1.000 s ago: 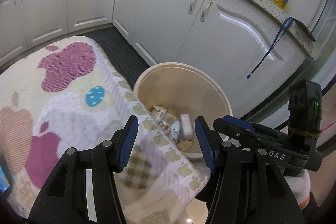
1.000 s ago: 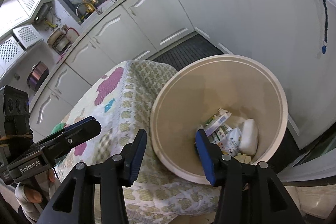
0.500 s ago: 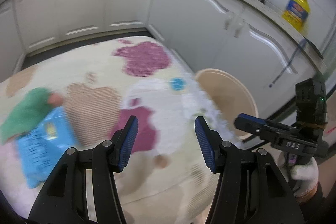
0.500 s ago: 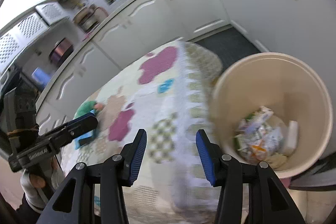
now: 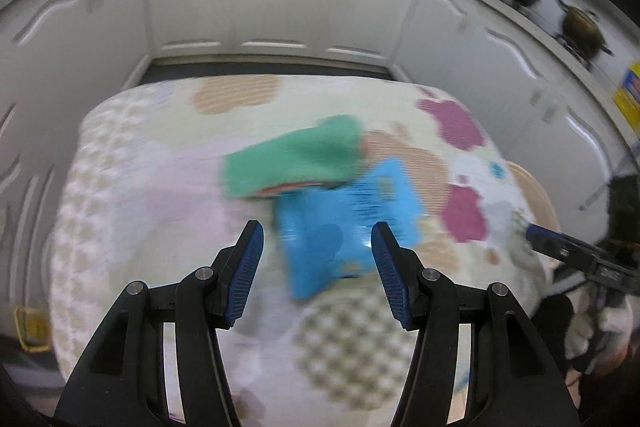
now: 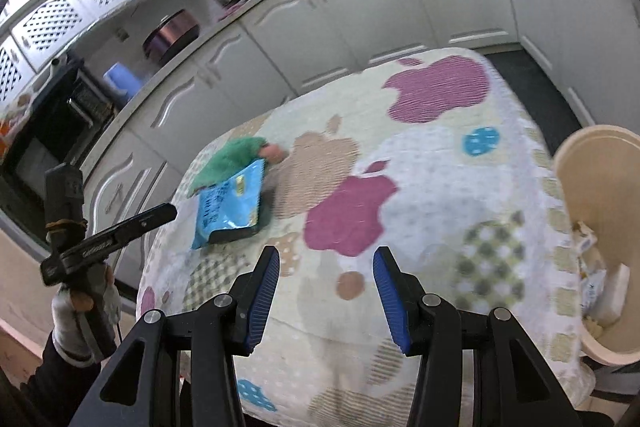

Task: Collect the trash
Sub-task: 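Move both open grippers back over the green cloth and blue bag, then grasp the green cloth with the left gripper while the right grasps the blue snack bag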

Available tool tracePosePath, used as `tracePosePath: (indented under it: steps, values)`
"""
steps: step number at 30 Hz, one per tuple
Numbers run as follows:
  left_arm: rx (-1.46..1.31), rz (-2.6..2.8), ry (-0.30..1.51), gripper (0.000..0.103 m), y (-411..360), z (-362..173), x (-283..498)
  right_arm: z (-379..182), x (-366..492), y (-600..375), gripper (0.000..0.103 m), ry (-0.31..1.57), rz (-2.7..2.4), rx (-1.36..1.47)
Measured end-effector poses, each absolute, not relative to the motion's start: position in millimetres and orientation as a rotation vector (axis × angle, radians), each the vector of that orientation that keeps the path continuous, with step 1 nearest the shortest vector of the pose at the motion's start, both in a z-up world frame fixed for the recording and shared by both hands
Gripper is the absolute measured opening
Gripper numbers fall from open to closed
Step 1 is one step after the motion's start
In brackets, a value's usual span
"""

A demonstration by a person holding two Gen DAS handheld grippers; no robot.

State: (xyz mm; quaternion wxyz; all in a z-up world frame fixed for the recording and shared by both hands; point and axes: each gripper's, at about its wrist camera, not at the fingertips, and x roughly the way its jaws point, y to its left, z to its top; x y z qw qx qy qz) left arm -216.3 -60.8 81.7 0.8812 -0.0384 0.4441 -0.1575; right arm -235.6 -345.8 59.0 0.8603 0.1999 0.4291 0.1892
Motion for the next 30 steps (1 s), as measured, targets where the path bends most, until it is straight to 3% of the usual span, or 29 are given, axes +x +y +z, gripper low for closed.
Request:
tracePosePath:
  steps: [10,24,28,30]
  values:
    - [-0.110,-0.267,1.034,0.055,-52.3,35.4,-187.0,56.9,-231.7,-341.8,0.047,0.911,0.395,0.416]
    - [-0.146,-0.608,1.036,0.055,-141.0,55.7,-223.0,63.5,-232.5,-359.5,0.048,0.886,0.363,0.458]
    - [-0.164,-0.655,1.003,0.055,-133.6,72.7,-227.2,64.6,-229.6,-349.1,0.060,0.886,0.383,0.455]
    - [-0.163,-0.653,0.993,0.055,-126.3,78.4,-229.4,62.8,-226.7,-345.0,0.061,0.890,0.394,0.474]
